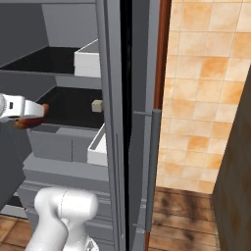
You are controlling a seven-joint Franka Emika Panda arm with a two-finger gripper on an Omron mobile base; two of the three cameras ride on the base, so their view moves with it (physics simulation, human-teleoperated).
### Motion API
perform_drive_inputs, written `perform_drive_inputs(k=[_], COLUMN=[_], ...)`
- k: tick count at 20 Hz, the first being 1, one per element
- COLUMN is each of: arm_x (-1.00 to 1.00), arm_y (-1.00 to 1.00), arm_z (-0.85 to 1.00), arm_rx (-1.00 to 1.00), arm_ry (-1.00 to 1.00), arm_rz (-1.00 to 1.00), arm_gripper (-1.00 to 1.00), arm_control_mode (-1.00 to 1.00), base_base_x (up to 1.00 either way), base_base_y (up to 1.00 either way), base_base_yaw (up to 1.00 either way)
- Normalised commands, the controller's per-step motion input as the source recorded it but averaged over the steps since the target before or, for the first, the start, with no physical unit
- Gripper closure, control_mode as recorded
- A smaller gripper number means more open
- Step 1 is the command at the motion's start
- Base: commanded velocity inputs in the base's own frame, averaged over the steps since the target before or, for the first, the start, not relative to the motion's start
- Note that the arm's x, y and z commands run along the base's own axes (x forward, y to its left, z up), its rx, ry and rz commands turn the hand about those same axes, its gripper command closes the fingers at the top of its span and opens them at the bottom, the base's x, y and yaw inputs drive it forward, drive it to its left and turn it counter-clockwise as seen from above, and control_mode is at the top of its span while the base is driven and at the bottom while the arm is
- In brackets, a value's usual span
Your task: Move the tofu and hotdog bun from the top shelf to the second highest shelf to make space. Then, place the pitcher from the counter on the cleared top shelf.
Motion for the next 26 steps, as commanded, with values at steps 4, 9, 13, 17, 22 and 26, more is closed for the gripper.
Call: perform_drive_inputs(k=[4, 9, 13, 17, 22, 26], arm_x=[0.77, 0.8, 0.75, 0.78, 0.77, 0.72], arm_y=[-0.16, -0.04, 0.0, 0.0, 0.01, 0.11], arm_z=[-0.23, -0.46, -0.52, -0.36, -0.11, 0.0], arm_rx=[0.0, 0.0, 0.0, 0.0, 0.0, 0.0], arm_ry=[0.0, 0.01, 0.0, 0.0, 0.0, 0.0], arm_rz=[0.0, 0.0, 0.0, 0.0, 0.0, 0.0], arm_gripper=[1.0, 1.0, 1.0, 1.0, 1.0, 1.0], arm_control_mode=[-1.0, -1.0, -1.0, -1.0, -1.0, -1.0], base_base_x=[0.0, 0.0, 0.0, 0.0, 0.0, 0.0], base_base_y=[0.0, 0.0, 0.0, 0.0, 0.0, 0.0], base_base_yaw=[0.0, 0.0, 0.0, 0.0, 0.0, 0.0])
